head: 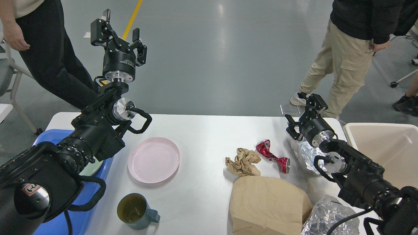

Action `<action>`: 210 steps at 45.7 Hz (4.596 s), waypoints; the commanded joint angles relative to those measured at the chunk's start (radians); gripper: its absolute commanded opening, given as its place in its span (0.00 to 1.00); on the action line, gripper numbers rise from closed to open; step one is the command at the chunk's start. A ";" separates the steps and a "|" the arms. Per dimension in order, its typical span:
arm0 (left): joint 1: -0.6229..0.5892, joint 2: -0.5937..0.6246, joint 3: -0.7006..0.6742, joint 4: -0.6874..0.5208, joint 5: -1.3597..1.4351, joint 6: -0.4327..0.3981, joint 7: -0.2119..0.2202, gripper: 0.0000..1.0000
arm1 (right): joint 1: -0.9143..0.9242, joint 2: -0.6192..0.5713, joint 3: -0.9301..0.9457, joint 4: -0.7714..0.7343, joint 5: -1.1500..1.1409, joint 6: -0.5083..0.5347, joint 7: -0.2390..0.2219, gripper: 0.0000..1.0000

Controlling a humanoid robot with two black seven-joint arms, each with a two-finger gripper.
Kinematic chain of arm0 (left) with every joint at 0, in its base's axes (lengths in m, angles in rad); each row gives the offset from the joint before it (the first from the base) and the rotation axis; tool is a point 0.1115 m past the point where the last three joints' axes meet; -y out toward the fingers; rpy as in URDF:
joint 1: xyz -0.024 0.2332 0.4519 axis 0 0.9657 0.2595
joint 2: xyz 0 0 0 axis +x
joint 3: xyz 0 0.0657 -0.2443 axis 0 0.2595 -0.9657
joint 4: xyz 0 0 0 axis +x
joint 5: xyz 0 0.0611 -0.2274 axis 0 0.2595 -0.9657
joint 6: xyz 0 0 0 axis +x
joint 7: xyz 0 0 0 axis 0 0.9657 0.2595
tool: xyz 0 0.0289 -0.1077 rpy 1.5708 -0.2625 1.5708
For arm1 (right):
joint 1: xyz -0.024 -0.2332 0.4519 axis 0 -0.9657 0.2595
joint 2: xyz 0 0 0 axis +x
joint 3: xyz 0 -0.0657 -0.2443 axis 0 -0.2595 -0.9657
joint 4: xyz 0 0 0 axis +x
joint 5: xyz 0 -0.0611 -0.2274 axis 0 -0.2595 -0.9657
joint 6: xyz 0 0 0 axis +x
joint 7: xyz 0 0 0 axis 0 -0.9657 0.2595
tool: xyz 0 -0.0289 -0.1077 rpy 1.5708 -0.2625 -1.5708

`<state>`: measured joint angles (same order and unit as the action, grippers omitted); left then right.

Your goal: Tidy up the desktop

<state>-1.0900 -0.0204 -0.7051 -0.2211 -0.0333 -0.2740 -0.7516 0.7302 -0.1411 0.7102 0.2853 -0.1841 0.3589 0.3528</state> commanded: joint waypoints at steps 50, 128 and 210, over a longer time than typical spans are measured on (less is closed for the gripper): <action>-0.080 0.398 0.243 0.005 0.015 -0.007 0.146 0.97 | 0.000 0.000 0.000 0.000 0.000 0.000 0.000 1.00; -0.500 0.582 1.683 -0.115 0.041 -0.550 0.149 0.97 | 0.000 0.000 0.000 0.000 0.000 0.000 0.000 1.00; -0.774 -0.125 2.159 -0.975 0.154 -0.686 0.474 0.97 | 0.000 0.000 0.000 0.000 0.000 0.000 0.000 1.00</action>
<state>-1.9161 -0.1459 1.4550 -1.2219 0.1396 -0.9599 -0.2791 0.7302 -0.1411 0.7102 0.2839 -0.1840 0.3589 0.3528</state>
